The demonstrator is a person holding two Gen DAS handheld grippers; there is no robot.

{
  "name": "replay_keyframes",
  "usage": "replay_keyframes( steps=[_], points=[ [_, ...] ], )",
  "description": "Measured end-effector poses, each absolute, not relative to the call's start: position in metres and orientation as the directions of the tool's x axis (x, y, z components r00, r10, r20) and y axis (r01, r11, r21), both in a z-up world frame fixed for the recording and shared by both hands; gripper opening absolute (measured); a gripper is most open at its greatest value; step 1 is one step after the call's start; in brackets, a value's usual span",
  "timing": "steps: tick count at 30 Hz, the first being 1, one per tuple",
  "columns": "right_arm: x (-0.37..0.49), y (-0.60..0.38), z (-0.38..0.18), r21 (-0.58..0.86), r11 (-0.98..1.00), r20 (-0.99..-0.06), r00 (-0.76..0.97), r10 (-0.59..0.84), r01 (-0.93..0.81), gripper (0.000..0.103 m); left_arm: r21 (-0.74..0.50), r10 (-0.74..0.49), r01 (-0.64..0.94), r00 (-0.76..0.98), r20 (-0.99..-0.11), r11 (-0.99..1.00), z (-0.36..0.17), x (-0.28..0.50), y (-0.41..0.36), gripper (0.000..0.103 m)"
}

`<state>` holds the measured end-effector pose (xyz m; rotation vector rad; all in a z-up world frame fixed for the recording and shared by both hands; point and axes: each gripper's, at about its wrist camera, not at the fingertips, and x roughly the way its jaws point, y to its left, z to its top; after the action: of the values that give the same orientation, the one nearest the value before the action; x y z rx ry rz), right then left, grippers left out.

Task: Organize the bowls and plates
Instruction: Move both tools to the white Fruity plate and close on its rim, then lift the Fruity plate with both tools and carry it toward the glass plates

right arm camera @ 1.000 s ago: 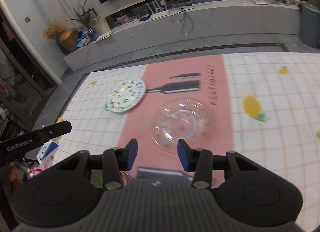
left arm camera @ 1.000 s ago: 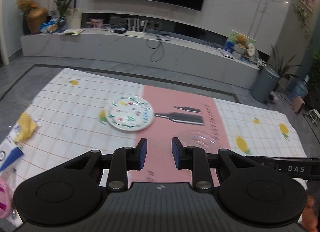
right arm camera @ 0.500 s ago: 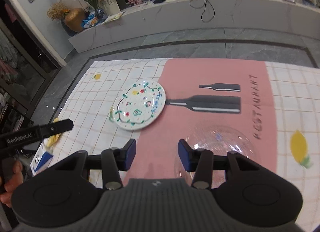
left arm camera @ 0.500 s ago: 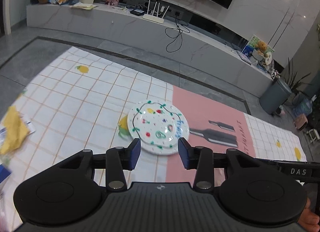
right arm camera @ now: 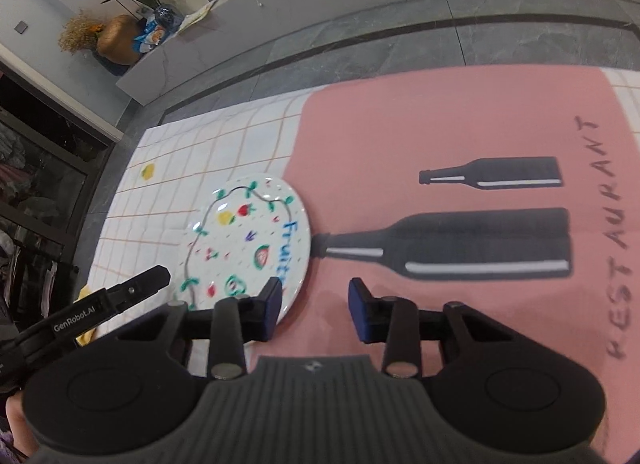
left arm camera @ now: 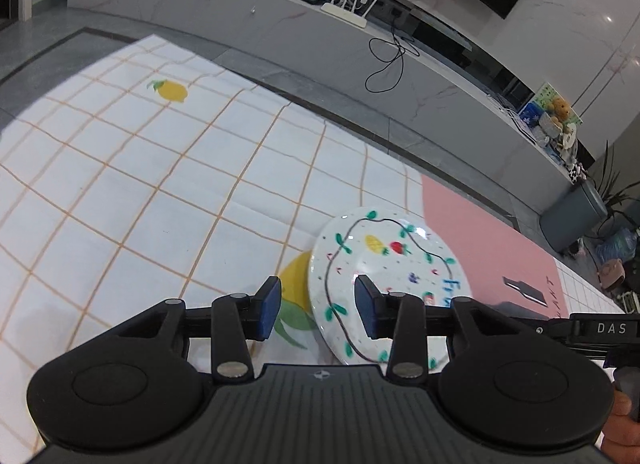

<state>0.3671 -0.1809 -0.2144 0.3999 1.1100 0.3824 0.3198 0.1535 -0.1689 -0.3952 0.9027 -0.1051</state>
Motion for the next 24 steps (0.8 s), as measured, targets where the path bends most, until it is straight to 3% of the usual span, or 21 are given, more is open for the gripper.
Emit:
replay_keyframes(
  steps=[7,12,15,24],
  points=[
    [0.386,-0.175,-0.227,0.508,0.854,-0.765,0.398,0.506,-0.11,0.034,-0.426,-0.293,-0.057,0.643,-0.708,0.903,-0.181,0.33,0.16,0.041],
    [0.392,-0.173,-0.234,0.543,0.832,-0.741,0.401,0.538,-0.112,0.026,-0.446,-0.321,-0.04,0.638,-0.7,0.894,-0.185,0.335,0.157,0.02],
    [0.393,-0.171,-0.239,0.565,0.817,-0.734,0.385,0.56,-0.111,0.015,-0.443,-0.312,-0.048,0.643,-0.699,0.895,-0.186,0.334,0.157,0.017],
    [0.391,-0.172,-0.242,0.587,0.804,-0.727,0.374,0.575,-0.096,0.007,-0.421,-0.288,-0.057,0.648,-0.705,0.905,-0.183,0.331,0.155,0.013]
  ],
)
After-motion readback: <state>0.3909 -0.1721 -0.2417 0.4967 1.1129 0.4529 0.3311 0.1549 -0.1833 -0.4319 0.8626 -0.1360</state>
